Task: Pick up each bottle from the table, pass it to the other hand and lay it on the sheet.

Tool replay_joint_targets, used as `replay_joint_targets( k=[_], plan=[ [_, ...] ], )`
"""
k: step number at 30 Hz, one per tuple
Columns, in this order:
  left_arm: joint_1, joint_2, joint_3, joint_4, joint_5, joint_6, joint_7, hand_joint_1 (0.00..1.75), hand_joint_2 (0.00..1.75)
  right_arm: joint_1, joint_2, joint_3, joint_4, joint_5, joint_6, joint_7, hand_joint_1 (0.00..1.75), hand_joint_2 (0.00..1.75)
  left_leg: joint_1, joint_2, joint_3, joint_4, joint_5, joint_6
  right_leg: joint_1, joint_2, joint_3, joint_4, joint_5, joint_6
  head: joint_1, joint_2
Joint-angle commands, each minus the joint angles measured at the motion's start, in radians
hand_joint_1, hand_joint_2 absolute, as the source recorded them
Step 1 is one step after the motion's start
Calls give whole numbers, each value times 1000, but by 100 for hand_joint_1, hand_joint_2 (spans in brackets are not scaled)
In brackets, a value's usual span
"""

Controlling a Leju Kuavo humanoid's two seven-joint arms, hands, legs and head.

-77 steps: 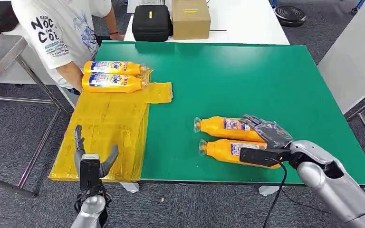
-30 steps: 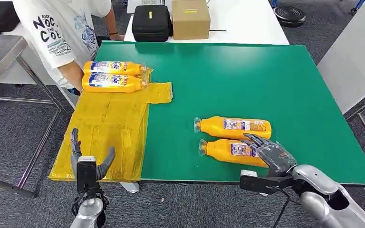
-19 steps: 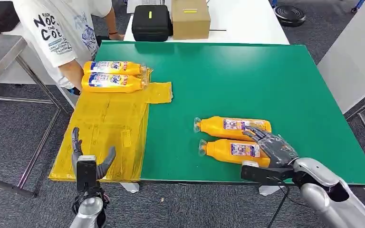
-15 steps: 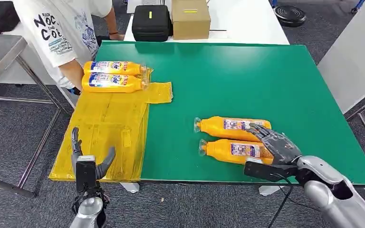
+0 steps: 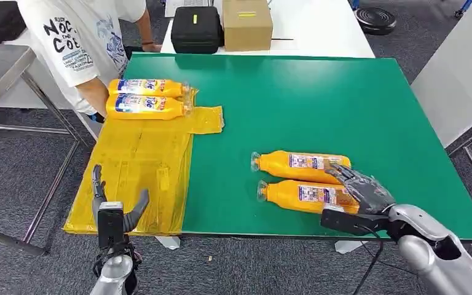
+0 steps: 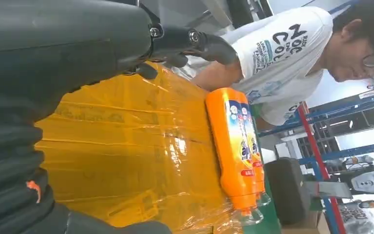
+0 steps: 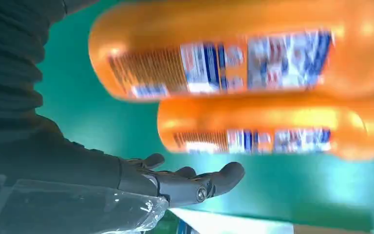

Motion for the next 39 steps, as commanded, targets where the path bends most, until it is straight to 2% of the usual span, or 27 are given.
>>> replay_joint_targets(
  k=[1, 3, 6, 10, 14, 16, 19, 20, 23, 29, 34, 39],
  plan=[
    [-51, 11, -13, 72, -4, 0, 16, 0, 175, -96, 62, 33, 137, -10, 32, -1, 0, 175, 1, 4, 3, -1, -1, -1, 1, 3, 3, -1, 0, -1, 0, 0],
    [-53, 11, -12, 73, -4, -1, 18, 0, 175, -122, 63, 42, 155, -15, 40, -5, 0, 175, 1, 6, 5, -1, -2, -2, 1, 5, 4, -1, 0, -2, 0, 0],
    [-66, 7, -8, 79, -11, 1, 23, 0, 175, -238, 98, 98, 258, -35, 62, -17, 0, 175, 1, 6, 6, 0, -2, -2, 1, 5, 4, -1, 0, -2, 0, 0],
    [-68, 7, -4, 80, -11, 2, 25, 0, 175, -261, 108, 125, 291, -39, 59, -24, 0, 175, 1, 5, 5, -1, 0, -1, 1, 3, 3, -2, 1, -2, 0, 0],
    [-56, 8, 0, 73, -9, 6, 21, 0, 175, -222, 90, 116, 264, -46, 24, -27, 0, 175, 2, 4, 8, -1, -2, -2, 2, 3, 8, -2, -1, -2, 0, 0],
    [-48, 6, 2, 64, -9, 3, 18, 0, 175, -236, 82, 110, 269, -55, 21, -25, 0, 175, 1, 3, 5, -1, 0, -1, 1, 2, 4, -1, 0, -1, 0, 0],
    [-50, 4, 2, 66, -12, 1, 20, 0, 175, -248, 87, 112, 289, -63, 32, -26, 0, 175, 1, 5, 9, 0, -3, -2, 2, 4, 8, -1, -2, -2, 0, 0],
    [-50, 4, 2, 66, -12, 1, 20, 0, 175, -248, 87, 112, 289, -63, 32, -26, 0, 175, 0, 3, 3, -1, 0, -1, 0, 2, 3, -1, 0, -1, 0, 0],
    [-51, 4, 2, 67, -12, 1, 20, 0, 175, -247, 90, 113, 292, -62, 30, -25, 0, 175, 1, 4, 7, 0, -2, -2, 2, 2, 7, -1, -1, -2, 1, 0],
    [-51, 4, 2, 67, -12, 1, 20, 0, 175, -247, 90, 113, 292, -62, 30, -25, 0, 175, 0, 3, 3, -1, 0, -1, 0, 2, 3, -1, 0, -1, 0, 0],
    [-54, 6, 3, 70, -16, 7, 20, 0, 175, -229, 101, 127, 285, -52, 22, -29, 0, 175, 2, 4, 11, 0, -4, -3, 2, 3, 10, -1, -3, -3, 0, 0],
    [-39, 8, 1, 42, -26, 13, 26, 0, 175, -233, 96, 135, 257, -41, 14, -27, 0, 175, 2, 5, 10, 0, -4, -3, 2, 4, 10, -1, -3, -3, 0, 0]
  ],
)
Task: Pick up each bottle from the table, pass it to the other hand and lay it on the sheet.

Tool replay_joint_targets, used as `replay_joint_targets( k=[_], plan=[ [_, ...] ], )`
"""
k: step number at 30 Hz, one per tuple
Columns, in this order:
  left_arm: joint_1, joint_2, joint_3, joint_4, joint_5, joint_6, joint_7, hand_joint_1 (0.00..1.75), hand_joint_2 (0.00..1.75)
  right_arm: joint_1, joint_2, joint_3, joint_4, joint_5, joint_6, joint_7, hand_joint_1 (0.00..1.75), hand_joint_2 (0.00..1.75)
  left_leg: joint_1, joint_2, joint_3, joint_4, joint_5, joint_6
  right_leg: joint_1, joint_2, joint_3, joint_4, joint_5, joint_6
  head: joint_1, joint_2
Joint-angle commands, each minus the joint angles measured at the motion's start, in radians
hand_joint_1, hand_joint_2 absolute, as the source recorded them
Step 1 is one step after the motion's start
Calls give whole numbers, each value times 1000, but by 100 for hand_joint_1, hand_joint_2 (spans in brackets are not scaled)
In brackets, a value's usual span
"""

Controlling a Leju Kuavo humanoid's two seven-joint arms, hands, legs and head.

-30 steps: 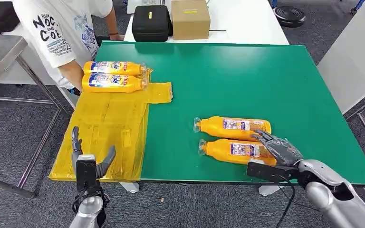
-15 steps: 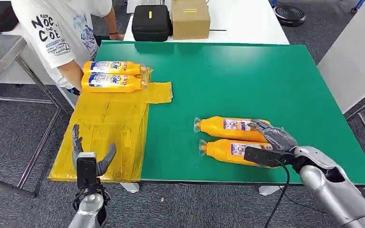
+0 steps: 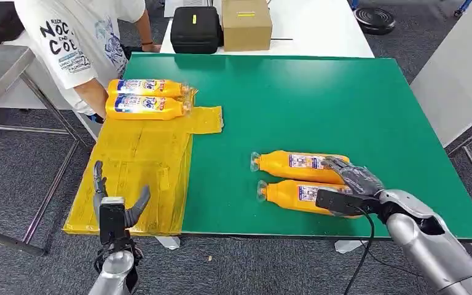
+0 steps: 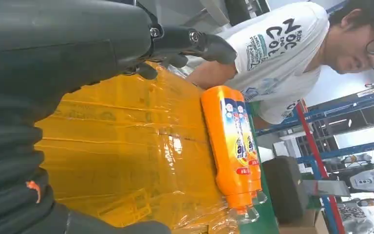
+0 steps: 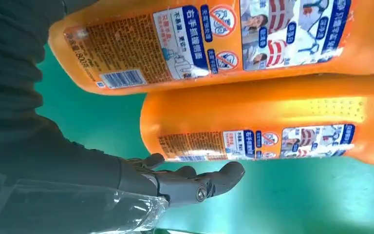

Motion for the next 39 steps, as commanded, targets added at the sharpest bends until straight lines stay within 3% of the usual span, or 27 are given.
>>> replay_joint_targets(
  k=[1, 5, 10, 12, 18, 22, 30, 39],
  plan=[
    [-13, 11, 3, 30, -11, 11, 10, 0, 175, -44, 29, 51, 23, 18, -9, -1, 0, 175, 1, 3, 5, 0, -2, -2, 1, 2, 5, -1, -1, -2, 0, 0],
    [-17, 12, 4, 36, -14, 13, 15, 0, 175, -86, 24, 76, 40, 13, 20, -9, 0, 175, 1, 5, 9, 2, -5, -3, 2, 4, 8, 1, -3, -3, 0, 0],
    [-2, 11, 5, 24, -16, 11, 10, 0, 175, 120, 17, 46, -118, 93, -71, 20, 0, 175, 3, 0, 9, -1, -4, -3, 3, -1, 10, -2, -4, -3, 0, 0],
    [-1, 10, 4, 17, -18, 11, 10, 0, 175, 131, 12, 42, -142, 99, -73, 25, 0, 175, 2, -3, 9, -1, -3, -3, 3, -4, 10, -2, -4, -3, 0, 0],
    [-17, 8, 2, 26, -20, 5, 25, 0, 175, 53, 22, 50, -100, 88, -18, 28, 0, 175, 1, 2, 5, 1, -4, -2, 1, 3, 4, 0, -2, -2, 0, 0],
    [-11, 10, 3, 29, -19, 6, 23, 0, 175, 88, 21, 49, -111, 91, -25, 30, 0, 175, 2, 1, 6, 0, -3, -4, 2, 0, 6, 0, -2, -2, 0, 0],
    [10, 13, -1, 26, -3, -4, 5, 0, 175, 337, 4, -65, -276, 155, -83, 62, 0, 175, 2, -3, 7, 0, -4, -3, 2, -4, 8, -1, -5, -2, 0, 0],
    [-5, 12, -5, 42, 0, -4, 7, 0, 175, 270, 20, -78, -219, 144, -47, 56, 0, 175, 1, 2, 6, 0, -4, -4, 1, 1, 5, -1, -3, -2, 0, 0]
  ],
)
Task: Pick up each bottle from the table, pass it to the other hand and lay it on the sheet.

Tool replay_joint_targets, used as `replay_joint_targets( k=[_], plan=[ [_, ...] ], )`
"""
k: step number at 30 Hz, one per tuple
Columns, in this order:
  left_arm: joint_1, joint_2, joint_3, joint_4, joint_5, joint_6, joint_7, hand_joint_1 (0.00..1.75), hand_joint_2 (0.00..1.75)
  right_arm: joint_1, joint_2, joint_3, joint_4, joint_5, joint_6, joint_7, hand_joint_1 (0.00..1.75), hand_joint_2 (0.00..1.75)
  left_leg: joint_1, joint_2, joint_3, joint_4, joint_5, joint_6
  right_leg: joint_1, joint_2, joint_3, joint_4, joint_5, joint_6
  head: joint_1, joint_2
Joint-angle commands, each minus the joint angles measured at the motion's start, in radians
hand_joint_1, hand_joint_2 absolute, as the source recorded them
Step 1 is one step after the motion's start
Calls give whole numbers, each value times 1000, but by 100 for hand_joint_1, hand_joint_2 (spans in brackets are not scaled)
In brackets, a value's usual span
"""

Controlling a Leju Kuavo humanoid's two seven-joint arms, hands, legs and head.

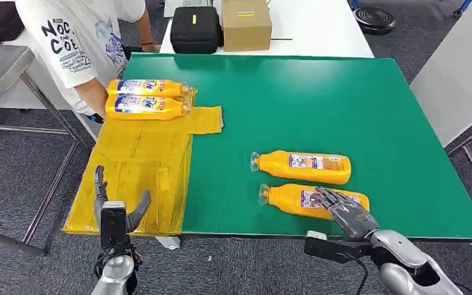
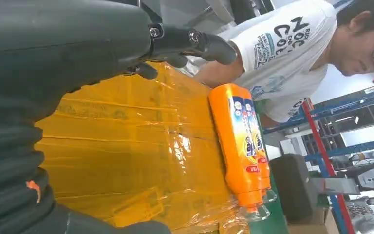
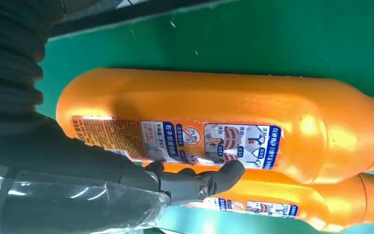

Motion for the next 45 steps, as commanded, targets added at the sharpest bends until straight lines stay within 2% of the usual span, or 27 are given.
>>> replay_joint_targets(
  k=[1, 6, 14, 16, 18, 21, 23, 24, 29, 34, 37, 38, 43, 45],
  plan=[
    [-29, 11, -6, 44, 6, -3, 5, 0, 175, -40, 22, -21, 39, -8, 37, 0, 0, 175, 1, 2, 3, 0, -1, -2, 1, 1, 3, -1, 0, -1, 0, 0],
    [-23, 11, -8, 40, 9, 4, 3, 0, 175, -65, 45, -22, 90, -7, 33, -8, 0, 175, 2, 2, 8, -1, -2, -2, 2, 2, 8, -1, -2, -3, 0, 0],
    [-19, 7, -9, 33, 9, 4, 0, 0, 175, -84, 28, -60, 73, -8, 14, -24, 0, 175, 0, 2, 3, 0, 0, -1, 1, 2, 3, -1, 0, -1, 0, 0],
    [-20, 6, -9, 34, 8, 4, 0, 0, 175, -93, 27, -61, 76, -8, 15, -26, 0, 175, 2, 4, 8, 1, -4, -2, 2, 3, 8, 0, -2, -2, 0, 0],
    [-23, 5, -9, 34, 7, 4, 0, 0, 175, -95, 32, -60, 78, -8, 15, -26, 0, 175, 1, 2, 3, 0, 0, -1, 1, 1, 3, -1, 0, -1, 0, 0],
    [-32, 5, -14, 45, 7, -1, 1, 0, 175, -90, 30, -59, 86, -9, 14, -28, 0, 175, 2, 2, 8, 0, -2, -2, 2, 1, 8, -1, -2, -3, 0, 0],
    [-41, 4, -15, 58, 7, -1, 4, 0, 175, -92, 29, -58, 103, -14, 20, -28, 0, 175, 1, 1, 3, 0, 0, -1, 1, 1, 4, -1, 0, -1, 0, 0],
    [-42, 3, -15, 60, 7, 0, 4, 0, 175, -91, 28, -59, 108, -15, 20, -29, 0, 175, 1, 2, 7, 0, -1, -2, 2, 1, 7, -1, -1, -2, 0, 0],
    [-42, 3, -15, 60, 7, 0, 4, 0, 175, -91, 28, -59, 108, -15, 20, -29, 0, 175, 1, 1, 3, -1, 0, -1, 1, 0, 3, -1, 0, -1, 0, 0],
    [-42, 3, -15, 60, 7, 0, 4, 0, 175, -91, 28, -59, 108, -15, 20, -29, 0, 175, 2, 2, 7, 0, -2, -2, 2, 1, 7, -1, -1, -2, 0, 0],
    [-42, 3, -15, 60, 7, 0, 4, 0, 175, -91, 28, -59, 108, -15, 20, -29, 0, 175, 0, 1, 2, -1, 1, 0, 0, 0, 2, -1, 0, -1, 0, 0],
    [-42, 3, -15, 60, 7, 0, 4, 0, 175, -91, 28, -59, 108, -15, 20, -29, 0, 175, 1, 2, 6, 0, -1, -2, 2, 1, 6, -1, -1, -2, 0, 0],
    [-40, 3, -21, 65, 9, -2, 0, 0, 175, -32, 36, -74, 110, -16, 17, -27, 0, 175, 2, 0, 7, 0, -1, -2, 2, -1, 8, -2, -2, -2, 0, 0],
    [-45, 2, -23, 68, 9, -4, 2, 0, 175, -54, 34, -77, 143, -28, 28, -25, 0, 175, 1, 0, 4, -1, 0, -1, 1, -1, 5, -2, -1, -2, 0, 0]
  ],
)
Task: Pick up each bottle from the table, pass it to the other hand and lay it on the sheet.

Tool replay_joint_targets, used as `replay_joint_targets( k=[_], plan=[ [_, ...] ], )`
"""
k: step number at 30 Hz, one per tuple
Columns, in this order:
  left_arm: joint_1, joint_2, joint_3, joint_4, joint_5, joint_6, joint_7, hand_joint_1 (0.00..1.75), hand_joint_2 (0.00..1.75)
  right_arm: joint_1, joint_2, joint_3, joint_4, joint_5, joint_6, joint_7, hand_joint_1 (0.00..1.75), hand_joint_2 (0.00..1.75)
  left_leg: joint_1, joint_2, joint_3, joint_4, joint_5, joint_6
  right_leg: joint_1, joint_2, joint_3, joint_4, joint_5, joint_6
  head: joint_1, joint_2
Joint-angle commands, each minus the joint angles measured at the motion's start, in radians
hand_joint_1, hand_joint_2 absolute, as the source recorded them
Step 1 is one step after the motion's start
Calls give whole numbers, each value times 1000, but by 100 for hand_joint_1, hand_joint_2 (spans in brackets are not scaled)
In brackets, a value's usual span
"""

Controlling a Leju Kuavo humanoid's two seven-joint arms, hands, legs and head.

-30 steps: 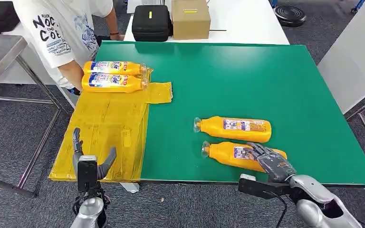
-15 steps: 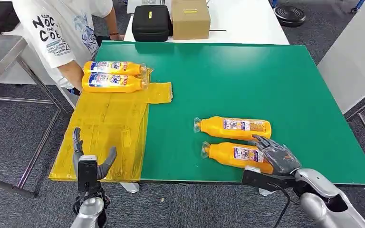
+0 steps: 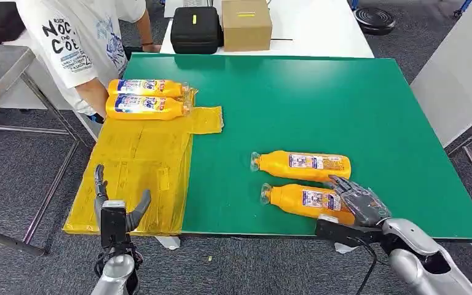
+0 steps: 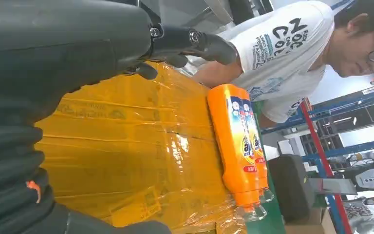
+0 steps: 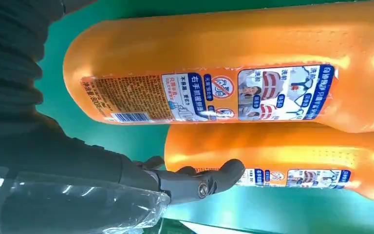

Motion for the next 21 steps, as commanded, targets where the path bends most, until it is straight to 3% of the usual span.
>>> replay_joint_targets(
  k=[1, 7, 15, 21],
  plan=[
    [-44, 4, -22, 68, 6, -6, 7, 0, 175, -26, 30, -1, 106, -22, 19, -2, 0, 175, 2, 0, 7, 0, -3, -2, 2, -1, 7, -1, -3, -2, 0, 0],
    [-67, 1, -26, 92, 6, -6, 13, 0, 175, -168, 31, 40, 253, -68, 68, -16, 0, 175, 0, 3, 3, -1, -1, -1, 1, 2, 3, -1, 0, -1, 0, 0],
    [-59, 4, -31, 92, 12, 4, 7, 0, 175, -254, 47, 85, 408, -95, 66, -31, 0, 175, 1, 3, 6, -1, -2, -2, 1, 2, 6, -2, -1, -2, 0, 0],
    [-40, 8, -29, 72, 14, 10, 2, 0, 175, -180, 69, 62, 366, -78, -1, -23, 0, 175, 2, 1, 6, -1, -2, -2, 2, 1, 6, -2, -1, -2, 0, 0]
  ],
)
